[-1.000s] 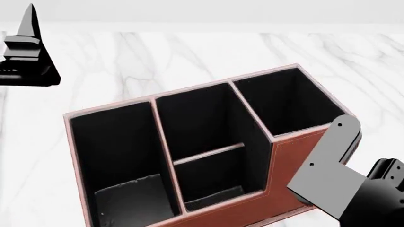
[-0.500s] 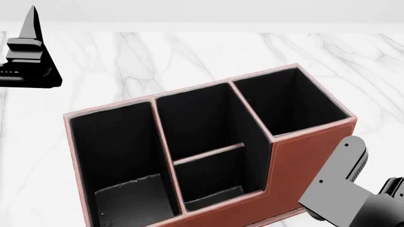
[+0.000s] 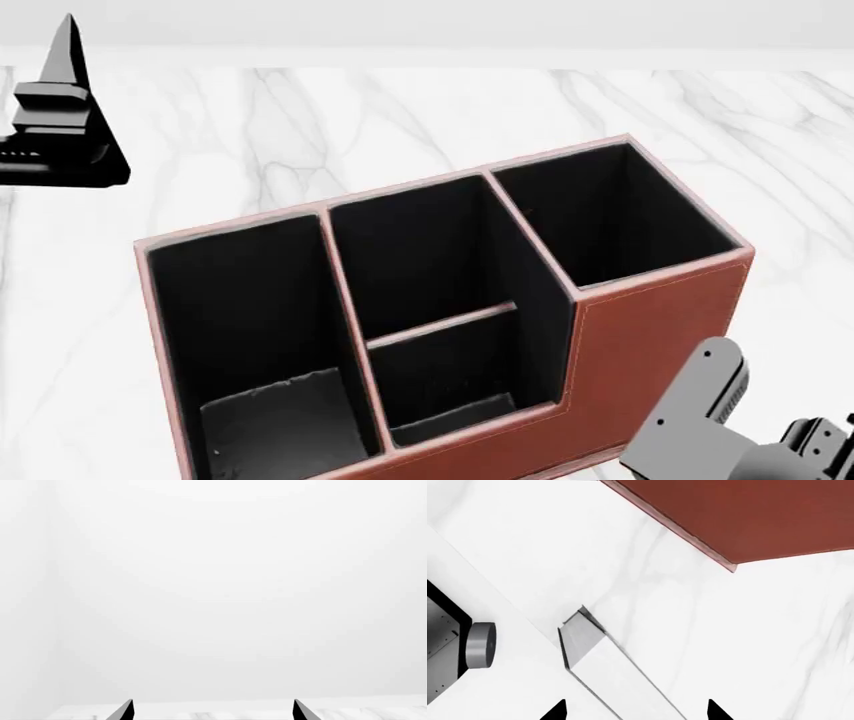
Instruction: Pick up the book and place it in the left compartment of the caddy.
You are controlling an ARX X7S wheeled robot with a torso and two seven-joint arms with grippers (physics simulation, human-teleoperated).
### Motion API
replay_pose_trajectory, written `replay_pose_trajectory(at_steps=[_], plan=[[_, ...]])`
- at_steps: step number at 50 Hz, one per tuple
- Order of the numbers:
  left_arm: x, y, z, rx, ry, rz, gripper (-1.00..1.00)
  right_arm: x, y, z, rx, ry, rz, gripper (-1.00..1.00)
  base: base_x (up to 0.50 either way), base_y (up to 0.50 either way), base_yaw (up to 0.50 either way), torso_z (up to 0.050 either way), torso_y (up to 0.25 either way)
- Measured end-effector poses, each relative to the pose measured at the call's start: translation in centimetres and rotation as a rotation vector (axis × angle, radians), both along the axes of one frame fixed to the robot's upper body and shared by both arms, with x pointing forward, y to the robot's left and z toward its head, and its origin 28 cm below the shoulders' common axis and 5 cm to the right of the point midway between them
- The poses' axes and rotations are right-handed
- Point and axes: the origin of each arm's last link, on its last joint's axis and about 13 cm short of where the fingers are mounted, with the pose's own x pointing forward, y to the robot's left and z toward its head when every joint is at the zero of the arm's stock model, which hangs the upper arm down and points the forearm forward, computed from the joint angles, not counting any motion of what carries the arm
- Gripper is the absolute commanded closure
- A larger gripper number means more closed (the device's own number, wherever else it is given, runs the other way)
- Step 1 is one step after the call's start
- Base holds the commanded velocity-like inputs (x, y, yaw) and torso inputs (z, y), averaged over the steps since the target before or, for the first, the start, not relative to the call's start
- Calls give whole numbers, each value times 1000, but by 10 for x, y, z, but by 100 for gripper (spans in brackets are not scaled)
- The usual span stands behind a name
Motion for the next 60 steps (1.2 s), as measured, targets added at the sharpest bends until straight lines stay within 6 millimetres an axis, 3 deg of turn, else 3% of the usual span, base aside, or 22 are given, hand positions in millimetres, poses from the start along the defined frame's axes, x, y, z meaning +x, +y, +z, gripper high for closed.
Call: replay_pose_trajectory(at_steps=[42, 43, 60], plan=[[2, 0, -2, 9, 6, 6, -100, 19, -4, -36, -25, 54, -9, -100, 0, 0, 0, 0, 0], [2, 1, -3, 9, 6, 6, -100, 20, -4, -37, -26, 51, -7, 100, 0, 0, 0, 0, 0], [3, 1, -5, 10, 12, 9, -100, 28, -5, -37, -47, 7, -17, 100, 1, 0, 1, -1, 0]])
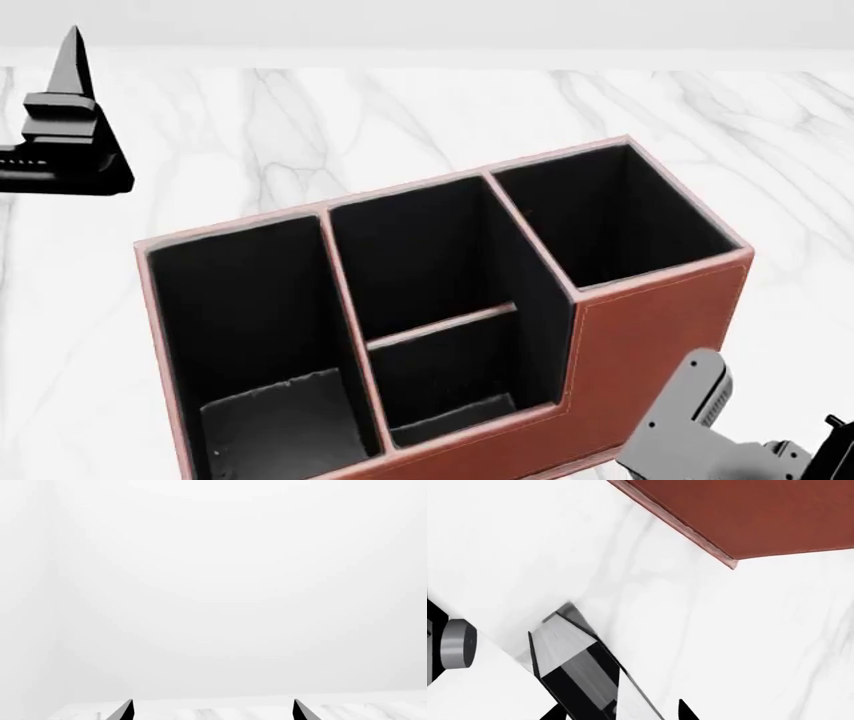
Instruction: Pick up the book and place it in the left compartment of the caddy.
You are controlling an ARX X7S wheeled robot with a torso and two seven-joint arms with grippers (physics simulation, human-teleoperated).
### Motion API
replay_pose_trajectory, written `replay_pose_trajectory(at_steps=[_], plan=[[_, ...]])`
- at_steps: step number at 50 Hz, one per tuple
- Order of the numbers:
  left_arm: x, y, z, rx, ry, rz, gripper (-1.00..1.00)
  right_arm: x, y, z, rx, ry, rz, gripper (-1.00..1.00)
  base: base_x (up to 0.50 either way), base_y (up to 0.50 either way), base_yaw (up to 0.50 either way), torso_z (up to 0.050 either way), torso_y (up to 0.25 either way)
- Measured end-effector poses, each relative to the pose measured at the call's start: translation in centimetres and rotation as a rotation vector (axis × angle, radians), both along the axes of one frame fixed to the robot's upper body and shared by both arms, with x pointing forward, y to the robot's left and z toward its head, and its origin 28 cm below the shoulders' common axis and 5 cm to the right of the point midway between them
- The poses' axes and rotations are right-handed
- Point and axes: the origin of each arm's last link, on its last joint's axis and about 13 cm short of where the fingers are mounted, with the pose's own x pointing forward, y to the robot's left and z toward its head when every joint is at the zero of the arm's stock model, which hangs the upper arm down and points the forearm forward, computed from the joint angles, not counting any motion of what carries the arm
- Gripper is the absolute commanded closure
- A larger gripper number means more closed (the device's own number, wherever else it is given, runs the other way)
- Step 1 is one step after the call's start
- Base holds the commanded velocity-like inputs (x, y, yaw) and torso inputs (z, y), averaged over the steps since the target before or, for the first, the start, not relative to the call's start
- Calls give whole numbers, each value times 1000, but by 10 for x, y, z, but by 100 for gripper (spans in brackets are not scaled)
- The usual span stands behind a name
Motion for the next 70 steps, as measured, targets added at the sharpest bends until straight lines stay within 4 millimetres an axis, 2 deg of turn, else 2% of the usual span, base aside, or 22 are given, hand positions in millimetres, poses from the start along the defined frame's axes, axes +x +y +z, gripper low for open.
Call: replay_pose_trajectory(at_steps=[28, 34, 43, 57, 62, 70], plan=[[0, 0, 0, 2, -1, 1, -100, 6, 2, -9, 44, -123, -44, 100, 1, 1, 4, -2, 0], [0, 0, -1, 2, 0, 1, -100, 11, 10, -5, 187, -174, -105, 100, 0, 0, 1, 0, 0], [1, 0, -1, 0, 2, 2, -100, 14, 25, 0, 395, -144, -214, 100, 0, 0, 0, 0, 0], [1, 0, -1, -1, 3, 6, -100, 13, 35, 1, 488, -95, -267, 100, 0, 0, 0, 0, 0], [1, 0, -1, 0, 2, 8, -100, 10, 39, 9, 490, -98, -269, 100, 0, 0, 0, 0, 0], [2, 0, 0, 1, 1, 13, -100, 8, 50, 36, 507, -149, -239, 100, 0, 0, 0, 0, 1]])
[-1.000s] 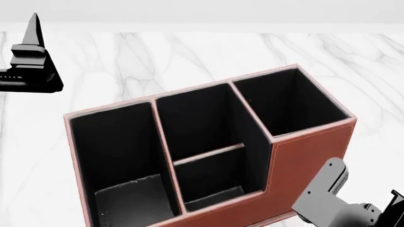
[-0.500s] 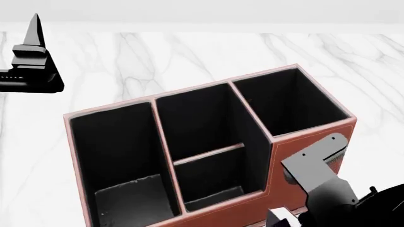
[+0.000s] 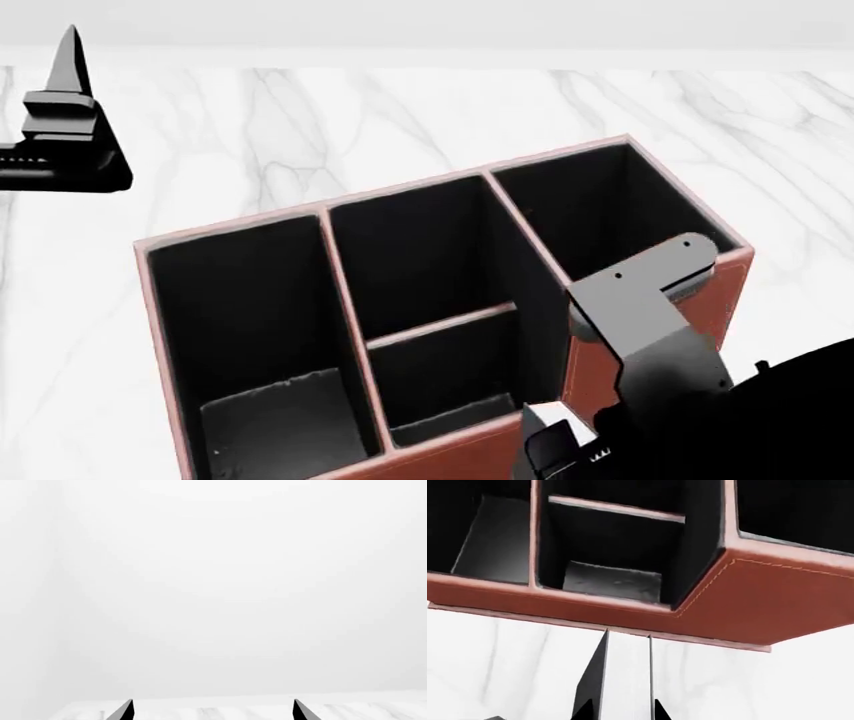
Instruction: Pick up the book and place it in the left compartment of the caddy.
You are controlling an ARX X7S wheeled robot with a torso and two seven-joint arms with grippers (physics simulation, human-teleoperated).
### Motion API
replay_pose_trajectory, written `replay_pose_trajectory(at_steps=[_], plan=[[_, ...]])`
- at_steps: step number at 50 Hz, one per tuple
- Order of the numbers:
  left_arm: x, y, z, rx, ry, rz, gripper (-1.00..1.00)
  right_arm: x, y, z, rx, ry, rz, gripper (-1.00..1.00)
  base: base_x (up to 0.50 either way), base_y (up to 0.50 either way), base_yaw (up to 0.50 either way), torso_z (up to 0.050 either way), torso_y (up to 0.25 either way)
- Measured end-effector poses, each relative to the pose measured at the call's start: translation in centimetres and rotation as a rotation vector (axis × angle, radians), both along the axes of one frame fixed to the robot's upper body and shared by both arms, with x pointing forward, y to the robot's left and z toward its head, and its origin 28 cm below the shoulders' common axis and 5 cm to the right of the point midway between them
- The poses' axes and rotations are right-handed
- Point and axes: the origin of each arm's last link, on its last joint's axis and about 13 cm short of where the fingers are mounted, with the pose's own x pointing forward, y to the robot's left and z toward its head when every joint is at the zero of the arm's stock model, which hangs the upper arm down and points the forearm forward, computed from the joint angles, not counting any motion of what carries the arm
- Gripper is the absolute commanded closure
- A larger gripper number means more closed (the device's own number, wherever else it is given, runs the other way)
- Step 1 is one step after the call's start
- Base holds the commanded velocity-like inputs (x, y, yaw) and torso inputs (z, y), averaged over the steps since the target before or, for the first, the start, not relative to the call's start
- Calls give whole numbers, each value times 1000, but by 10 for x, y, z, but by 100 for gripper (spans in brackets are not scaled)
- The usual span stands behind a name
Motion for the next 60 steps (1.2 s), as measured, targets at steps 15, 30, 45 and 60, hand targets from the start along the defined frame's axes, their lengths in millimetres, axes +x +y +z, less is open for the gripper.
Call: replay_pose_trajectory(at_steps=[15, 30, 45, 60], plan=[[1, -1, -1, 4, 1, 1, -100, 13, 30, 59, 32, -165, 51, 100, 0, 0, 0, 0, 1], [0, -1, -1, 5, 1, -2, -100, 25, 48, 93, 55, -267, 87, 100, 0, 0, 0, 0, 1], [-1, -2, 2, 6, -3, -5, -100, 42, 69, 99, 96, -315, 146, 100, 0, 0, 0, 0, 1], [-1, -3, 2, 8, -5, -8, -100, 61, 99, 95, 164, -363, 224, 100, 0, 0, 0, 0, 1]])
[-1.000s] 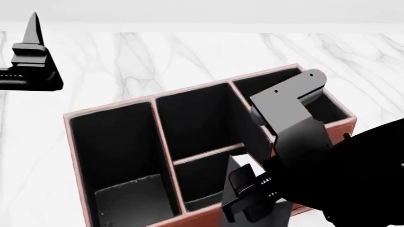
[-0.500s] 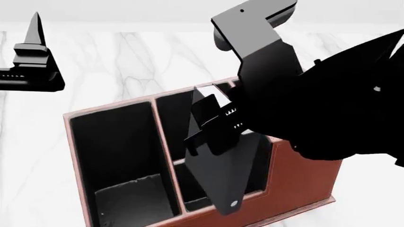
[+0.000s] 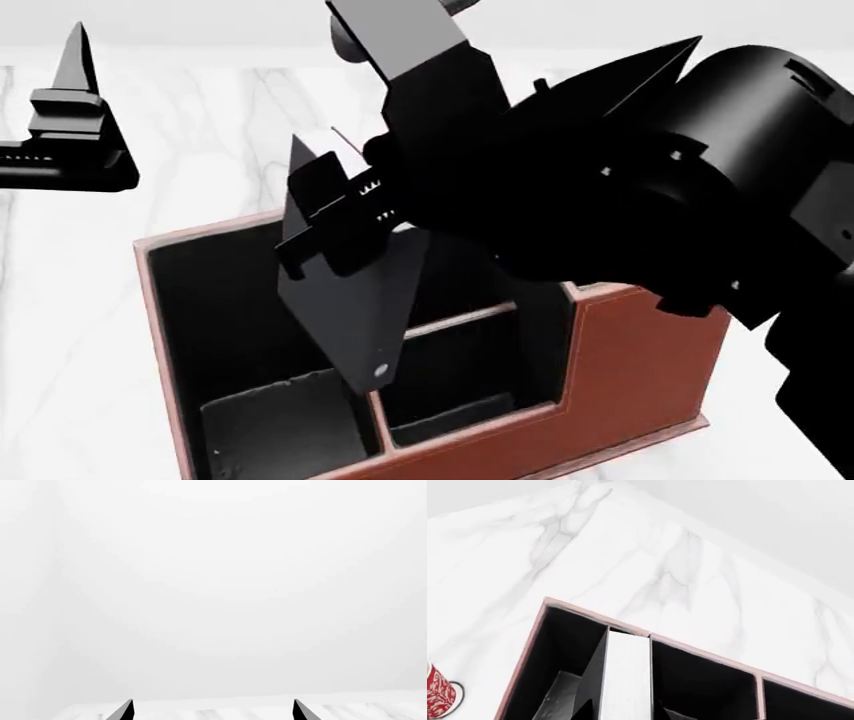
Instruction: Pick up the book and place it in the left compartment of the caddy.
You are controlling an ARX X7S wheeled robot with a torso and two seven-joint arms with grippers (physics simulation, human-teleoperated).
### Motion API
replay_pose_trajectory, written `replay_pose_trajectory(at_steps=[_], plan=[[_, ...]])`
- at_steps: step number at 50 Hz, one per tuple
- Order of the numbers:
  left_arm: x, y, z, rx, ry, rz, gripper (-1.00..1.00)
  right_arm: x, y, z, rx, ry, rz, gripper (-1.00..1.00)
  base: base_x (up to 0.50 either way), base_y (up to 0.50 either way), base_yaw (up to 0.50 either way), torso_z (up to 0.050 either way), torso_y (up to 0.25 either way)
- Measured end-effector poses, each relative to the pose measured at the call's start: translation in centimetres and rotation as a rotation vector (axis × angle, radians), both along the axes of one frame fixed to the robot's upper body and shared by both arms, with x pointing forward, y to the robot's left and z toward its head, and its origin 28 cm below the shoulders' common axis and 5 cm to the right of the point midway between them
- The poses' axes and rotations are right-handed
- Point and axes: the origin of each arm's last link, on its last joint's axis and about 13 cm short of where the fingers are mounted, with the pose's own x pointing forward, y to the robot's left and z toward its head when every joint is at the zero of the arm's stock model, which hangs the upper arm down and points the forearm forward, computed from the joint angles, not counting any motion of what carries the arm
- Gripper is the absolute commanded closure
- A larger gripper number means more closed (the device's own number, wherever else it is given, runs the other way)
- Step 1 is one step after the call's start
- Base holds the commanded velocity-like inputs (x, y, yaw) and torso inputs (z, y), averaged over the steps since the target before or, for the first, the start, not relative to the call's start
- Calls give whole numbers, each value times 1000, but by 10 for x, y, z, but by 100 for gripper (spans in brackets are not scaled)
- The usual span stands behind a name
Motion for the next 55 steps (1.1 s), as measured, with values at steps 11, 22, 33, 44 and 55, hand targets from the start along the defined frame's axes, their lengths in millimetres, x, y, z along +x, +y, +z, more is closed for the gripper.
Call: replay_pose_trajectory(at_steps=[11, 22, 33, 44, 55], plan=[[0, 0, 0, 1, -1, -1, -100, 9, 18, -13, 43, -20, 60, 100, 0, 0, 0, 0, 1], [0, 0, 1, 1, -3, -1, -100, 19, 33, -36, 77, -38, 116, 100, 0, 0, 0, 0, 2], [-1, 0, 3, 3, -6, -2, -100, 27, 47, -62, 78, -71, 173, 100, 0, 0, 0, 0, 1], [-1, 0, 4, 3, -9, -1, -100, 31, 56, -88, 31, -103, 219, 100, 0, 0, 0, 0, 1], [0, 0, 3, 3, -6, -1, -100, 34, 60, -109, -28, -118, 250, 100, 0, 0, 0, 0, 1]])
